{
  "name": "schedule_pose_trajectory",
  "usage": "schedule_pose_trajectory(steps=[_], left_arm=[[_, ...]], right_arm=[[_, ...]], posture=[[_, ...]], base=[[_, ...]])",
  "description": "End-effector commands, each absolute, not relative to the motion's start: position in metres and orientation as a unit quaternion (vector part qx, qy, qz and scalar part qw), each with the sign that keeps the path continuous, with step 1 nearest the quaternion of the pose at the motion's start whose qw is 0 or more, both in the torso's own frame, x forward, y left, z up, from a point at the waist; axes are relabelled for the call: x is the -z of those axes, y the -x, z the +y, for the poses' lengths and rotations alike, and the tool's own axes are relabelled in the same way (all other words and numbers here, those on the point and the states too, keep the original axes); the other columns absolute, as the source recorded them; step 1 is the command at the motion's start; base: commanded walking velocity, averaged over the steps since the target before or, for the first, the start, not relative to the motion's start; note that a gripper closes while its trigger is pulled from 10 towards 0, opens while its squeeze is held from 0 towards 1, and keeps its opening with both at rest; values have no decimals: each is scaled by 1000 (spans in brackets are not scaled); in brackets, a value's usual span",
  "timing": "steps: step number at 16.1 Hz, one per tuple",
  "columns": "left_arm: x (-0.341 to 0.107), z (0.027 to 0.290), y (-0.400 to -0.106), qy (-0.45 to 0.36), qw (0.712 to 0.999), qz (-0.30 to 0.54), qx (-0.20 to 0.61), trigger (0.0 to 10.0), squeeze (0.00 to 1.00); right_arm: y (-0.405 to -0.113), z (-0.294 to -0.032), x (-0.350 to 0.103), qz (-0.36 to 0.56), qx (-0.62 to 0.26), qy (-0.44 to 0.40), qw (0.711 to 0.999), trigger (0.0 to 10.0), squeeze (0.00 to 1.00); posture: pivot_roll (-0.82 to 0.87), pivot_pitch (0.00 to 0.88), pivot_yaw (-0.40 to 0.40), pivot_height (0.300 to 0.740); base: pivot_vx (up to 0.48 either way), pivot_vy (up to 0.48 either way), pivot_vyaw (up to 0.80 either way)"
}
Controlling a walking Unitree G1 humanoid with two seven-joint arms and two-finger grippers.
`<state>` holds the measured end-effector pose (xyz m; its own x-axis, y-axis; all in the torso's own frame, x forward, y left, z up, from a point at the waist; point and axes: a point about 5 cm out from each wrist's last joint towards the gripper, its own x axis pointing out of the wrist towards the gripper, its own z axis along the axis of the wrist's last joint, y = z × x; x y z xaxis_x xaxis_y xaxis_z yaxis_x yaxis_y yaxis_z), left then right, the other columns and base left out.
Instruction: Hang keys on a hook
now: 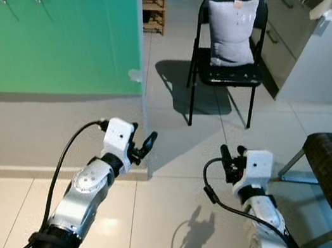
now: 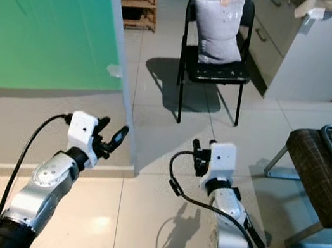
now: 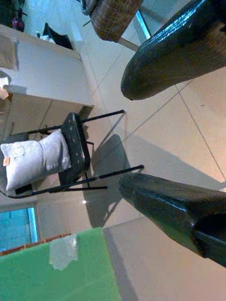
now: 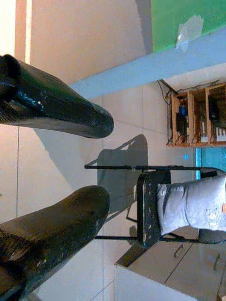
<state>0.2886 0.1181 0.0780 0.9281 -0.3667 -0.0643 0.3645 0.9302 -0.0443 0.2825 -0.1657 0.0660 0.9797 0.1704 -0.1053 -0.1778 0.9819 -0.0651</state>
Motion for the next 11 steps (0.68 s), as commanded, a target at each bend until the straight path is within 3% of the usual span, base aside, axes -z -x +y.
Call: schedule_pose_trajectory(steps=[1,8,11], left_arm=[[-78,120,-289,8,982,35,184,10000,0],[-77,134,-282,4,983,11,184,10000,0],[-78,126,-281,23,983,13,181,10000,0]], right_arm=[[-281,-165,-63,58,-90,33,994,10000,0],[-283,-171,-69,33,-60,9,998,10000,0],[-283,-174,-69,39,-62,17,997,10000,0]], posture=[[-263,0,105,740],[-262,10,108,740],[-259,20,99,740]], base=[[0,0,0],[0,0,0],[-82,139,0]])
